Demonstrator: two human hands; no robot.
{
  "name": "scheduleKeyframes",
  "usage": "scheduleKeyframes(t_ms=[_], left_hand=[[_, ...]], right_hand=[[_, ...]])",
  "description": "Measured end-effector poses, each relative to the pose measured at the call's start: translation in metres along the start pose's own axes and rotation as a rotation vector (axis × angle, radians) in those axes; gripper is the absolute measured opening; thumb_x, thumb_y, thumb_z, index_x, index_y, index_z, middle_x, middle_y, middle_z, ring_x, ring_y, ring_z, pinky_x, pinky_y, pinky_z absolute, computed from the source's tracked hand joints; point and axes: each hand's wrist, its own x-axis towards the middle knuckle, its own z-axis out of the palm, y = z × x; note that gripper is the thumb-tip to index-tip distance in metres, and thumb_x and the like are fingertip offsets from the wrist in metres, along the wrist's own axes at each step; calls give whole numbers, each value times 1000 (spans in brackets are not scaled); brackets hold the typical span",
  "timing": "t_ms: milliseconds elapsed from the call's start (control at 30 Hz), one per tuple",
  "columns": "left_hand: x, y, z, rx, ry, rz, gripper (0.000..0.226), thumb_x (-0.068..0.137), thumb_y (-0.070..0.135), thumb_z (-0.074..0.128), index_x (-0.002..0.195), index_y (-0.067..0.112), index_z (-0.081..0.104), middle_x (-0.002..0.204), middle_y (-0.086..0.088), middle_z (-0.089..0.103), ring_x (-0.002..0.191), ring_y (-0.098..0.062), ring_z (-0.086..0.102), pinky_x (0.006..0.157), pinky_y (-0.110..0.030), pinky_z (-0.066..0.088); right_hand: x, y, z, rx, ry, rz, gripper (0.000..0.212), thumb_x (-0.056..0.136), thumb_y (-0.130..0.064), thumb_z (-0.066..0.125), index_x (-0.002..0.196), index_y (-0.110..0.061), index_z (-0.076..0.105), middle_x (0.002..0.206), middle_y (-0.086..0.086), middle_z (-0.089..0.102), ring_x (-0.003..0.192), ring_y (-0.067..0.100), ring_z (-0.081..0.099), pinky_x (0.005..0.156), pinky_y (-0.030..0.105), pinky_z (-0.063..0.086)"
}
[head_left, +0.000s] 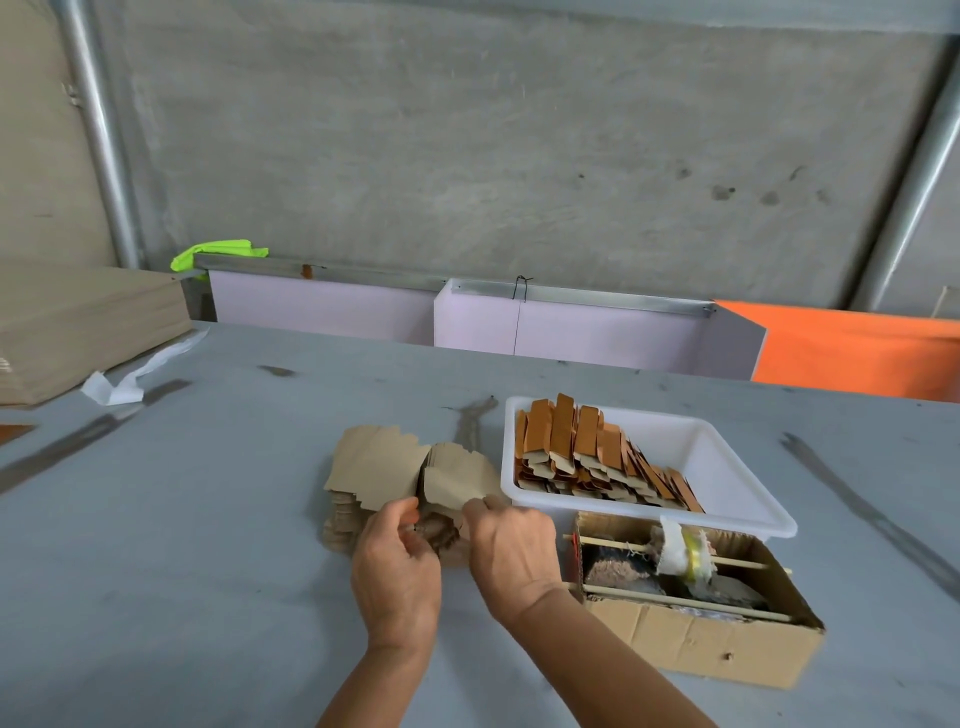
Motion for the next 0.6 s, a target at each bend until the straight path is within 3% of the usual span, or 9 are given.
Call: scheduleKeyframes(t_ms=[100, 167, 233, 300, 367, 467, 533, 600], left_hand=[[1, 3, -4, -19, 19, -10, 29, 80, -10, 56, 103, 5, 67, 101, -12, 68, 91, -31, 62, 78, -29, 44], [3, 7, -7, -28, 22, -8, 29, 85, 2, 60, 114, 4, 62, 110, -13, 64, 92, -26, 60, 76, -23, 38], [4, 15, -10, -65, -11, -5, 44, 88, 15, 62, 129, 5, 51, 123, -13, 57, 101, -23, 58, 82, -18, 37], [5, 25, -11, -126, -61, -14, 58, 85, 24, 66, 136, 8, 42, 129, -8, 52, 113, -21, 53, 96, -30, 42], [2, 36, -13, -244, -150, -64, 59, 82, 23, 70, 134, 13, 44, 120, 0, 55, 111, -15, 55, 95, -33, 45], [-12, 47, -13, -521, -355, -196, 34, 81, 9, 71, 111, 18, 58, 98, 4, 70, 87, -4, 67, 71, -15, 50], [-25, 51, -10, -570, -438, -217, 24, 79, -2, 69, 96, 14, 65, 78, 5, 74, 71, 0, 68, 58, -11, 50], [-40, 54, -7, -578, -494, -249, 23, 78, -8, 67, 87, 13, 65, 68, 6, 72, 61, 0, 66, 52, -11, 49]], right_hand=[[3, 4, -13, 28, 167, 2, 41, 18, 2, 79, 42, -16, 52, 38, -1, 44, 24, 16, 30, 33, 16, 15], [2, 13, -22, 146, 279, 58, 35, 40, 8, 80, 47, -14, 54, 40, 1, 47, 30, 16, 27, 33, 19, 19], [-5, 25, -34, 347, 337, 167, 19, 70, -2, 77, 59, -13, 66, 48, 1, 57, 36, 18, 43, 37, 24, 34], [-17, 38, -48, 608, 269, 292, 12, 83, -14, 70, 72, -18, 73, 55, -7, 64, 48, 13, 56, 48, 27, 46], [-36, 52, -58, 894, 164, 412, 17, 85, -16, 67, 70, -23, 71, 51, -13, 62, 44, 3, 52, 47, 21, 44], [-65, 70, -67, 1177, -2, 651, 27, 86, -12, 65, 59, -16, 67, 45, -6, 55, 39, 4, 42, 42, 17, 37], [-85, 82, -72, 1230, -71, 750, 30, 86, -12, 66, 56, -12, 65, 48, 0, 51, 44, 9, 39, 45, 20, 35], [-102, 94, -77, 1172, -120, 765, 27, 85, -14, 67, 58, -12, 68, 51, -5, 59, 52, 9, 47, 55, 20, 37]])
